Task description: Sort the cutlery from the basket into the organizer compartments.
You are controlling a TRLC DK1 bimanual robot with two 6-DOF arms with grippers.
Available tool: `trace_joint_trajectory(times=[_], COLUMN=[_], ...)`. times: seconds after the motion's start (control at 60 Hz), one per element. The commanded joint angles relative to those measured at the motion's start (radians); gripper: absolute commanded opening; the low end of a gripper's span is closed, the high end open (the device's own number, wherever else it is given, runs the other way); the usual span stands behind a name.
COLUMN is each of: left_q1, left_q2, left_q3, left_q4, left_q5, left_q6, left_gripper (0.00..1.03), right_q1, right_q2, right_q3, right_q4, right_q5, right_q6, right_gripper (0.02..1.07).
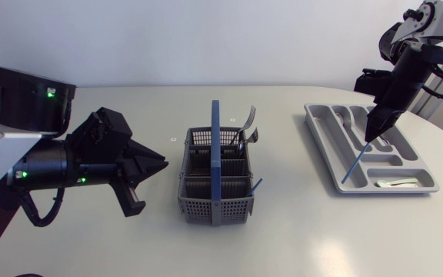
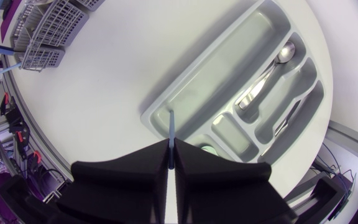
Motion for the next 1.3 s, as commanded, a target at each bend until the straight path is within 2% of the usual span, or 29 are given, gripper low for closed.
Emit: trace_joint_trajectory(times=[0.0,0.2,0.317,0.617,0.8,0.95,1.1,1.133,1.283], left_q1=[0.003,0.006,0.006,0.006,0.006,0.004,0.006,0.006,0.007], left_q2=[-0.006,-0.004,0.000,0.005,-0.001,-0.001,-0.004,-0.004,-0.014], left_q3=[-0.028,-0.034,-0.039,-0.037,-0.040,-0.040,-0.043,-0.045,-0.046], left_q4=[0.009,0.012,0.020,0.025,0.023,0.023,0.023,0.023,0.023], left_q5=[-0.003,-0.003,-0.003,-0.003,-0.003,-0.003,-0.003,-0.003,-0.003], left_q6=[0.024,0.024,0.024,0.024,0.022,0.021,0.021,0.021,0.019], left_gripper=[0.18,0.18,0.18,0.18,0.18,0.18,0.18,0.18,0.18], right_q1=[-0.013,-0.038,-0.038,-0.038,-0.044,-0.039,-0.030,-0.024,-0.015], right_q2=[0.065,0.226,0.252,0.261,0.252,0.253,0.281,0.290,0.301], right_q3=[0.056,0.243,0.253,0.118,0.000,-0.027,0.002,0.008,0.014], right_q4=[-0.020,-0.007,0.057,0.299,0.510,0.611,0.626,0.634,0.651], right_q5=[0.005,-0.022,-0.036,-0.059,-0.093,-0.113,-0.114,-0.113,-0.103], right_q6=[-0.002,0.044,0.075,0.162,0.250,0.339,0.379,0.389,0.408], right_gripper=[0.08,0.08,0.08,0.08,0.08,0.08,0.09,0.15,0.30])
